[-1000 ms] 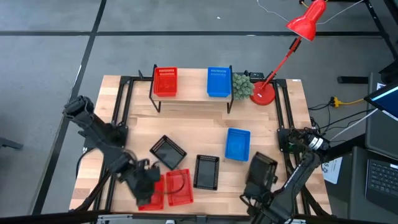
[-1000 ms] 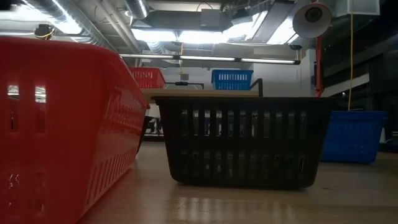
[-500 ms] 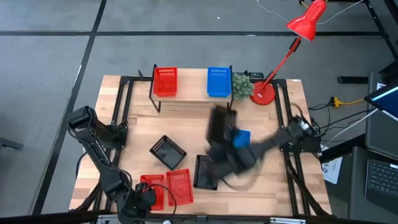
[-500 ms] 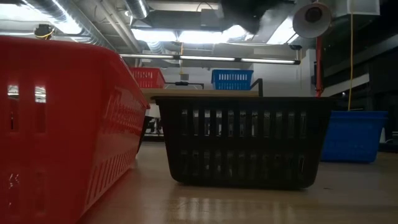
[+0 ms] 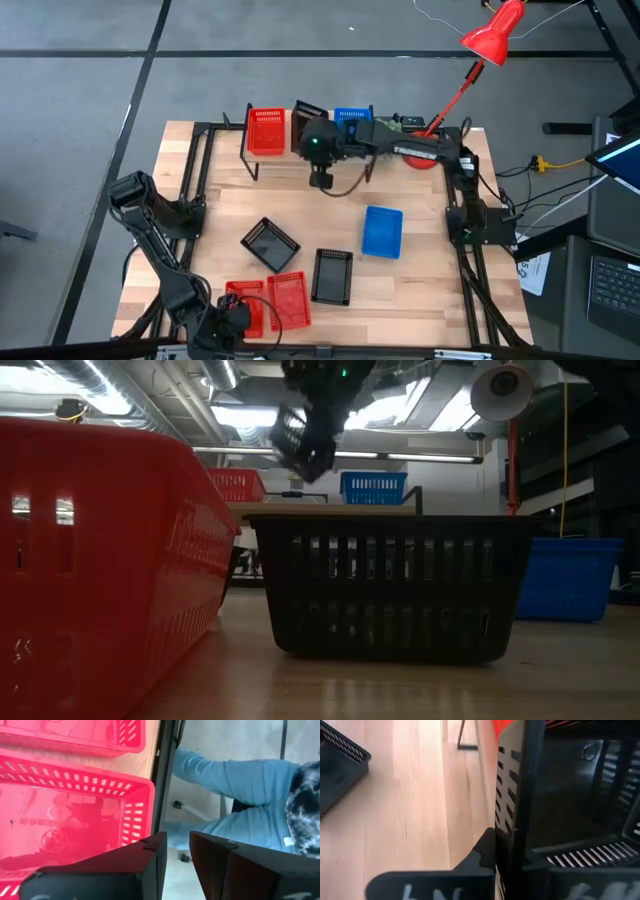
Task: Stack baskets on shelf by color
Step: Put the left black bin on the shelf
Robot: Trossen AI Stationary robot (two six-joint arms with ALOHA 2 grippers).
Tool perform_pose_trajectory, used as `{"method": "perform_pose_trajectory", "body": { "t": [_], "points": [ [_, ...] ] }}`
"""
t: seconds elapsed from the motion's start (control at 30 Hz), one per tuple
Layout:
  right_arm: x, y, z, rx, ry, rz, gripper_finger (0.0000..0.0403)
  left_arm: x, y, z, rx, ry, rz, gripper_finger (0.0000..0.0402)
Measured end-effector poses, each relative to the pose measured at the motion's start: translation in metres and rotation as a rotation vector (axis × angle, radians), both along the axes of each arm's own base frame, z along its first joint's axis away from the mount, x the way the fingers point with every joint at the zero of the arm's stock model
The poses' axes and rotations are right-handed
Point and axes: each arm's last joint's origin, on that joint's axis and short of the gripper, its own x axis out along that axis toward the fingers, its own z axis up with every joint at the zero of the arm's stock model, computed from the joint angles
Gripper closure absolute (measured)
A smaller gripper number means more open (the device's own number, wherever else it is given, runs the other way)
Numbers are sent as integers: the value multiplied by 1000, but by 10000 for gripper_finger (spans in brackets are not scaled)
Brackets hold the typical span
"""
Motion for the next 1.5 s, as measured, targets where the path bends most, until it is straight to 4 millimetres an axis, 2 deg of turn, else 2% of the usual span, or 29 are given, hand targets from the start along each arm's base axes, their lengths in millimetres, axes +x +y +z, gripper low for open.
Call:
{"method": "perform_pose_trajectory", "body": {
  "t": [0.17,0.3,0.57,0.67,0.97,1.07,1.33,1.5],
  "points": [
    [5,-21,-22,15,61,-32,403,-3,-2,-1,-22,20,26,328],
    [6,-25,-26,12,70,-41,403,-4,-6,-8,-15,36,33,328],
    [2,-38,-28,51,79,-47,403,-1,-13,-36,71,75,6,328],
    [3,-41,-33,66,92,-49,403,-1,-14,-41,84,87,2,328],
    [3,-37,-35,75,109,-42,402,-1,-14,-40,80,83,-1,328],
    [5,-37,-35,74,89,-47,391,-1,-14,-40,79,84,-1,328],
    [6,-35,-34,69,80,-49,329,-1,-14,-40,82,85,-1,328],
    [8,-35,-33,94,46,-101,317,-1,-14,-40,83,85,-1,328]
  ]
}}
